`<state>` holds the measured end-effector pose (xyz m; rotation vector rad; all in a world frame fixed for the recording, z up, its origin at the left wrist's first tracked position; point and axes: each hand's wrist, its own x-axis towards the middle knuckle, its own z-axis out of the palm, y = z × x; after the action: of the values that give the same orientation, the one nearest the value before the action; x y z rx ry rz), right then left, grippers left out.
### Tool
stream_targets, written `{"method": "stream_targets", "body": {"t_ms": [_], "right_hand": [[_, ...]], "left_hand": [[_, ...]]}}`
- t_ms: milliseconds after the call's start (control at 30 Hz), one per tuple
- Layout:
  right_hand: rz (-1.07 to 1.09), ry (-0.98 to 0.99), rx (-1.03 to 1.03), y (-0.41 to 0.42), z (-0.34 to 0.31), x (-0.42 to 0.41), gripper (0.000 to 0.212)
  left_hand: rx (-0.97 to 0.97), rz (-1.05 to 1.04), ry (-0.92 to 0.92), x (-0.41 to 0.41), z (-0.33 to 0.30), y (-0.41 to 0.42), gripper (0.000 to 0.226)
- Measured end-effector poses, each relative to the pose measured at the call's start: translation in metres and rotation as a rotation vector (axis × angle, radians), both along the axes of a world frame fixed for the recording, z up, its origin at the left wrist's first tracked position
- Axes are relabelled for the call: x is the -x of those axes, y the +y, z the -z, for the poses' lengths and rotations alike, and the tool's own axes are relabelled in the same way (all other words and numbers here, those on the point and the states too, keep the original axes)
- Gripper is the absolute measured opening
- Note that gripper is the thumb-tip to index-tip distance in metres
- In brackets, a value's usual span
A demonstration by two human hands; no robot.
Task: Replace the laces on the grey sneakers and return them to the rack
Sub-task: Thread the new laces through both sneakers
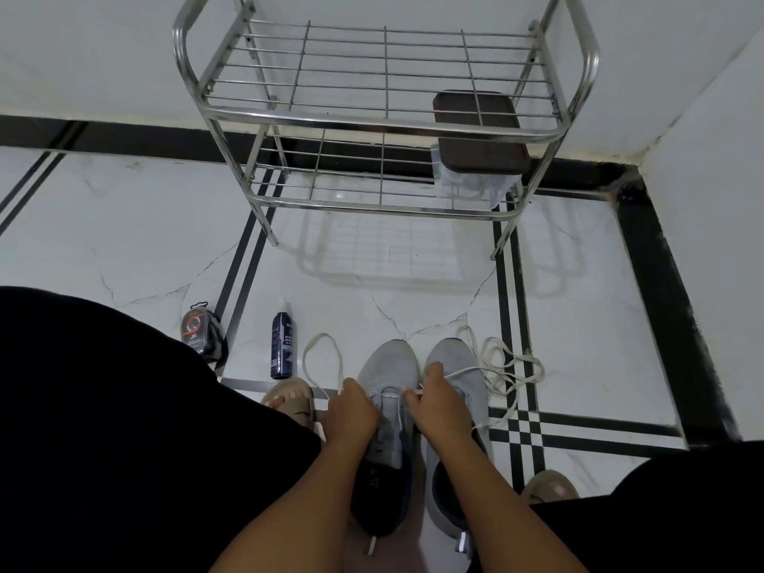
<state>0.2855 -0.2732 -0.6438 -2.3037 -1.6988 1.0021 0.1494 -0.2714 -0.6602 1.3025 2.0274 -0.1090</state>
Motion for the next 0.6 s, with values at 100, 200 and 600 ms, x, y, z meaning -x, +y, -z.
{"method": "stream_targets", "body": {"t_ms": [100,200,600], "right_hand": [[0.007,-0.004,-0.084,0.008,-0.021,0.004,0.026],[0.106,0.139,-0.078,0.022,-0.045,0.004,0.025],[0.131,0.616,-0.436,0.068,-0.234,-0.01,0.015]], "left_hand": [[0.039,0.035,0.048,0.0,-0.017,0.002,0.028],[0.054,0.071,0.057,0.003,-0.037,0.011,0.027],[-0.142,0.325,-0.093,0.007,-0.236,0.091,0.02]]}}
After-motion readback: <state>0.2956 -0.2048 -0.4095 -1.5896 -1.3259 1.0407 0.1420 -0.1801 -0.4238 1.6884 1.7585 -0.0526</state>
